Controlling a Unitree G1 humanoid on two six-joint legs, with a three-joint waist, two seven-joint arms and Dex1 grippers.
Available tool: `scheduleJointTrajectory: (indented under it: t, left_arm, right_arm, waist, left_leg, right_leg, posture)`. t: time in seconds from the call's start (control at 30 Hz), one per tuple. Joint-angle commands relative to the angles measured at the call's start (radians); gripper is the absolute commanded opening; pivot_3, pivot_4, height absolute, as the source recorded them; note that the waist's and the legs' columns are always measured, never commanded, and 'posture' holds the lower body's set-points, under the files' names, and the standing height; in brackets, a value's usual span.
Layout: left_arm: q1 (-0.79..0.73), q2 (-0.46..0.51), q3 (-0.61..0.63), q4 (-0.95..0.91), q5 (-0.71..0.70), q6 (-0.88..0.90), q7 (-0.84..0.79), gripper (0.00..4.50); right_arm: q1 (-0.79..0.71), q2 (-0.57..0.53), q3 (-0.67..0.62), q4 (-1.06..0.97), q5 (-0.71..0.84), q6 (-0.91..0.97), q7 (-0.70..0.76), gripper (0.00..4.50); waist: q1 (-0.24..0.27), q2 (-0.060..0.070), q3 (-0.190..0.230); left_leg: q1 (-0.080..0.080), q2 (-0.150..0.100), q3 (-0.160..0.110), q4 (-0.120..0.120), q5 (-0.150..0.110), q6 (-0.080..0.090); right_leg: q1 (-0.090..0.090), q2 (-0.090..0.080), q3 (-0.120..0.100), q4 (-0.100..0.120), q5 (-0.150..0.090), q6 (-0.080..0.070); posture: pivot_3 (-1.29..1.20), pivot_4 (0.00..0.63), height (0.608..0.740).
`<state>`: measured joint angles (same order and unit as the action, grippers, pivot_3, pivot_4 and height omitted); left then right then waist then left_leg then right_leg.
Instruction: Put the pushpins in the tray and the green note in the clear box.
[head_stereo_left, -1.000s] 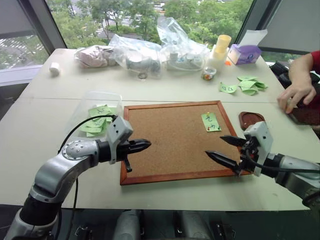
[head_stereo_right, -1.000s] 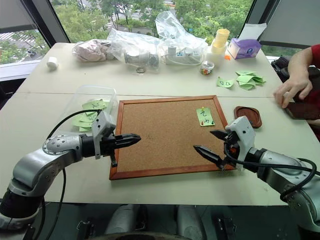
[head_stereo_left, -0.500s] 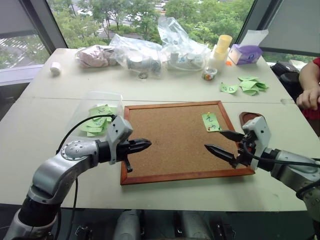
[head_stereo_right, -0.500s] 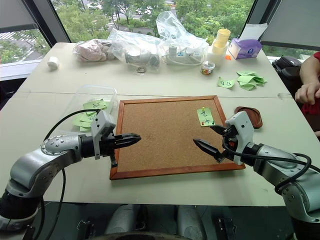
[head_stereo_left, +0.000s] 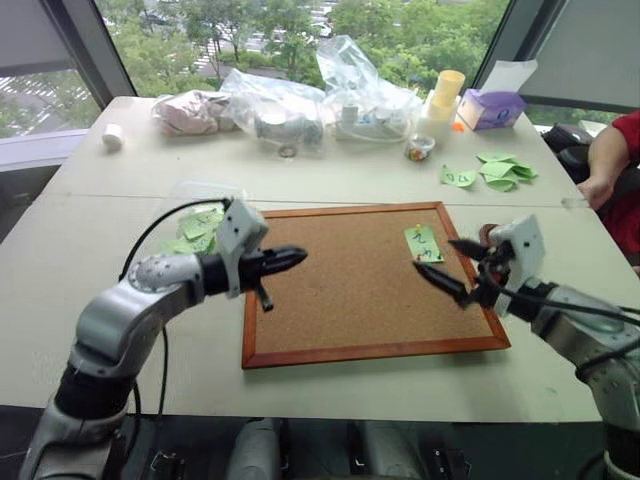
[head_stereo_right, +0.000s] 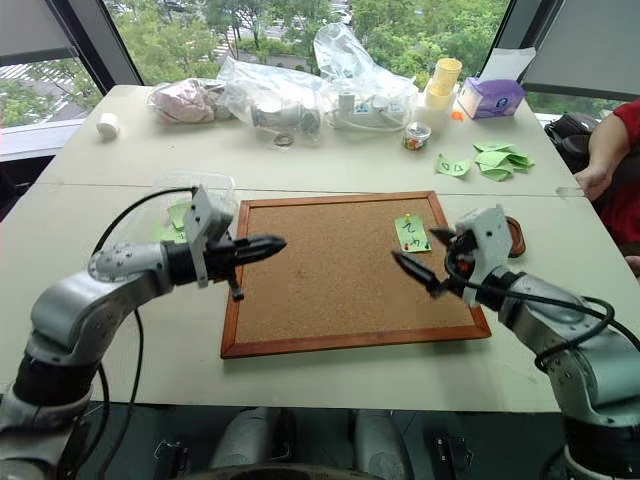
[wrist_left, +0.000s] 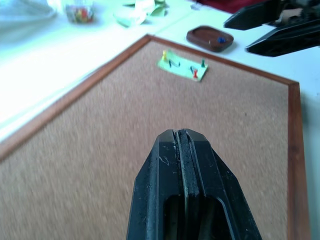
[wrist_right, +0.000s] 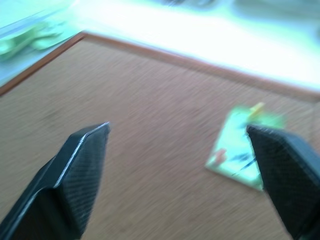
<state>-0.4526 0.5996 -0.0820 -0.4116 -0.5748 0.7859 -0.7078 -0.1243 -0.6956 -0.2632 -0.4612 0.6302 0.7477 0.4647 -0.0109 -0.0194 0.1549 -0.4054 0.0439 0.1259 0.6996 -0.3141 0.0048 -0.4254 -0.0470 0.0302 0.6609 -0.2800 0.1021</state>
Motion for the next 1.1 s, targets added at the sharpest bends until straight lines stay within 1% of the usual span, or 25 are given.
scheduleJointTrajectory:
  t: [0.03,0.07,0.13,0.27,0.37,0.5,0.73,0.8,0.87,1.07,1.1]
  left_arm:
    - [-0.060,-0.007,-0.141,0.133,0.140,-0.084,-0.036,0.04]
    - [-0.076,-0.008,-0.172,0.172,0.175,-0.108,-0.047,0.04]
    - [-0.090,-0.017,-0.197,0.220,0.199,-0.135,-0.075,0.04]
    - [-0.123,-0.026,-0.282,0.329,0.290,-0.168,-0.121,0.04]
    - [-0.112,-0.025,-0.335,0.370,0.359,-0.212,-0.143,0.04]
    - [-0.091,-0.052,-0.332,0.382,0.377,-0.221,-0.156,0.04]
    - [-0.071,-0.072,-0.303,0.360,0.385,-0.199,-0.155,0.04]
    - [-0.062,-0.075,-0.299,0.346,0.386,-0.191,-0.150,0.00]
    - [-0.055,-0.078,-0.297,0.334,0.387,-0.183,-0.146,0.00]
    - [-0.047,-0.088,-0.288,0.321,0.400,-0.172,-0.144,0.00]
    - [-0.046,-0.089,-0.286,0.320,0.402,-0.171,-0.144,0.00]
  right_arm:
    - [-0.098,0.035,0.037,0.120,-0.091,-0.087,-0.030,4.50]
    - [-0.129,0.047,0.045,0.162,-0.109,-0.104,-0.035,4.50]
    - [-0.171,0.060,0.057,0.228,-0.136,-0.128,-0.026,4.50]
    - [-0.289,0.082,0.118,0.419,-0.208,-0.209,0.018,4.50]
    - [-0.337,0.125,0.148,0.551,-0.243,-0.295,0.064,4.50]
    - [-0.381,0.158,0.192,0.687,-0.305,-0.389,0.111,4.50]
    - [-0.437,0.178,0.203,0.822,-0.352,-0.469,0.144,4.50]
    - [-0.450,0.187,0.200,0.857,-0.356,-0.482,0.149,3.96]
    - [-0.456,0.192,0.198,0.877,-0.359,-0.492,0.156,3.25]
    - [-0.461,0.199,0.199,0.904,-0.376,-0.486,0.167,0.02]
    - [-0.462,0.200,0.197,0.907,-0.378,-0.484,0.166,0.02]
  waist:
    - [-0.001,0.000,0.000]
    - [-0.004,0.000,0.000]
    - [-0.006,0.001,0.000]
    - [-0.003,0.001,0.000]
    - [-0.003,0.001,0.000]
    - [0.001,0.001,0.000]
    - [0.000,0.002,0.000]
    - [-0.001,0.002,0.000]
    - [0.000,0.002,0.000]
    - [-0.001,0.002,-0.001]
    - [-0.001,0.002,-0.001]
  left_leg:
    - [0.000,0.000,0.000,0.000,0.000,0.000]
    - [0.000,0.000,0.000,0.000,0.000,0.000]
    - [0.000,0.000,0.002,-0.001,0.000,0.000]
    - [-0.001,0.001,0.002,-0.001,0.000,0.000]
    - [-0.001,0.001,0.003,-0.001,0.000,0.000]
    - [-0.001,0.001,0.004,-0.001,0.000,0.000]
    - [-0.001,0.002,0.003,0.000,0.000,0.000]
    - [0.000,0.003,0.004,0.000,0.000,0.000]
    - [0.000,0.003,0.004,0.000,0.000,0.000]
    - [0.000,0.003,0.004,0.000,0.000,0.000]
    - [0.000,0.003,0.003,0.000,0.000,0.000]
  right_leg:
    - [0.000,0.000,0.000,0.000,0.000,0.000]
    - [0.000,0.001,0.000,0.000,0.000,0.000]
    - [-0.001,0.001,0.001,0.000,0.000,0.000]
    - [-0.002,0.001,0.000,0.000,0.000,0.000]
    - [-0.002,0.001,0.000,0.000,0.000,0.000]
    - [-0.002,0.000,0.000,0.000,0.000,0.000]
    - [-0.001,-0.001,0.000,0.001,0.000,0.000]
    - [-0.001,-0.001,0.000,0.001,0.000,0.000]
    - [-0.001,-0.001,0.000,0.001,0.000,0.000]
    - [-0.001,-0.001,0.000,0.001,0.000,0.000]
    - [-0.001,-0.001,0.000,0.001,0.000,0.000]
  posture:
    - [0.00,0.150,0.735]
    - [0.00,0.150,0.735]
    - [0.00,0.150,0.735]
    - [0.00,0.150,0.735]
    - [0.00,0.150,0.735]
    - [0.00,0.150,0.735]
    - [0.00,0.150,0.735]
    - [0.00,0.150,0.735]
    - [0.00,0.150,0.735]
    - [0.00,0.150,0.735]
    - [0.00,0.150,0.735]
